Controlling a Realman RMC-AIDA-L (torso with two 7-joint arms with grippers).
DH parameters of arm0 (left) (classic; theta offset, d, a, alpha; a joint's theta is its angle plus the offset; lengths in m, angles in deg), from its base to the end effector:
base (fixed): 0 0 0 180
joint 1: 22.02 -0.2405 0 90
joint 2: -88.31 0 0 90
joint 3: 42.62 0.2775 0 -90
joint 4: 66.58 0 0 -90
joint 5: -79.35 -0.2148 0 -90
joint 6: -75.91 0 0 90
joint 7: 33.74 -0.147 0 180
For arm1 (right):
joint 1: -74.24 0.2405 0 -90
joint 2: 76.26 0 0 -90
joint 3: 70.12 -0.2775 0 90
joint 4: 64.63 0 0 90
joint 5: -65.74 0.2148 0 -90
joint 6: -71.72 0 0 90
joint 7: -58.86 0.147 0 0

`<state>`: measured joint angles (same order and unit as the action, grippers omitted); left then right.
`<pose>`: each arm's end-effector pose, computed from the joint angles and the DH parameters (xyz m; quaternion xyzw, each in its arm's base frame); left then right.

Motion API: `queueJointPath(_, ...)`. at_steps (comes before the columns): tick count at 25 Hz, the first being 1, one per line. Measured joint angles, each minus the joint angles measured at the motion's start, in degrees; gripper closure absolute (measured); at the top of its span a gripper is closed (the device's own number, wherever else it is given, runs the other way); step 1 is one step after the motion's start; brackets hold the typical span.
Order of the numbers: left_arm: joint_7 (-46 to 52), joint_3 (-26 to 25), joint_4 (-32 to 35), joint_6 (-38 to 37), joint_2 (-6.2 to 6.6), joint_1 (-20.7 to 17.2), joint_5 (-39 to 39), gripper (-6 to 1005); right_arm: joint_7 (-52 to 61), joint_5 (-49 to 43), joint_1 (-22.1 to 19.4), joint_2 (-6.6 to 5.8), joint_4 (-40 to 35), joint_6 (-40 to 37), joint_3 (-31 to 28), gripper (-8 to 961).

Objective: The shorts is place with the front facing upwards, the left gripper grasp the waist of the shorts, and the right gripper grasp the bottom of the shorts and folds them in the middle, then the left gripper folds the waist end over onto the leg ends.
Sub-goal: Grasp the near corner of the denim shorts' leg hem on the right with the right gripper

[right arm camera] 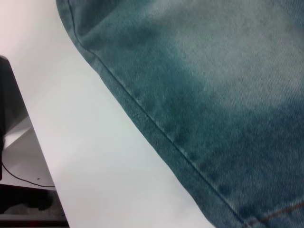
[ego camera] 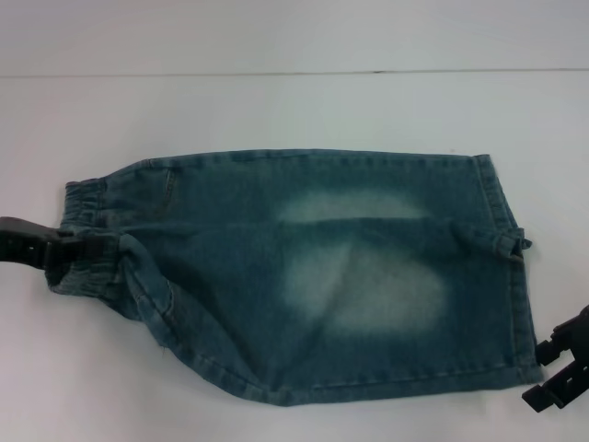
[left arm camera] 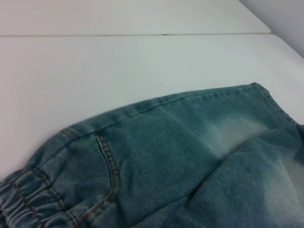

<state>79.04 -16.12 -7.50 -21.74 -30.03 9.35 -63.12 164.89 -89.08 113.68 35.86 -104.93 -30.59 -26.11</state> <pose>-0.3151 0.3416 0.0644 -0.8802 -0.4378 -0.0829 0.1635 0.3140 0.3328 0.0254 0.9238 -0.3578 0.1292 0.0435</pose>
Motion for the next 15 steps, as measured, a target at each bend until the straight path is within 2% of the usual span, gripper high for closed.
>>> queueJointPath(15, -0.29, 0.04, -0.70, 0.63, 0.10, -0.15, 0.01, 962, -1.54, 0.26, 1.23, 1.36, 0.05, 1.93, -0.44, 89)
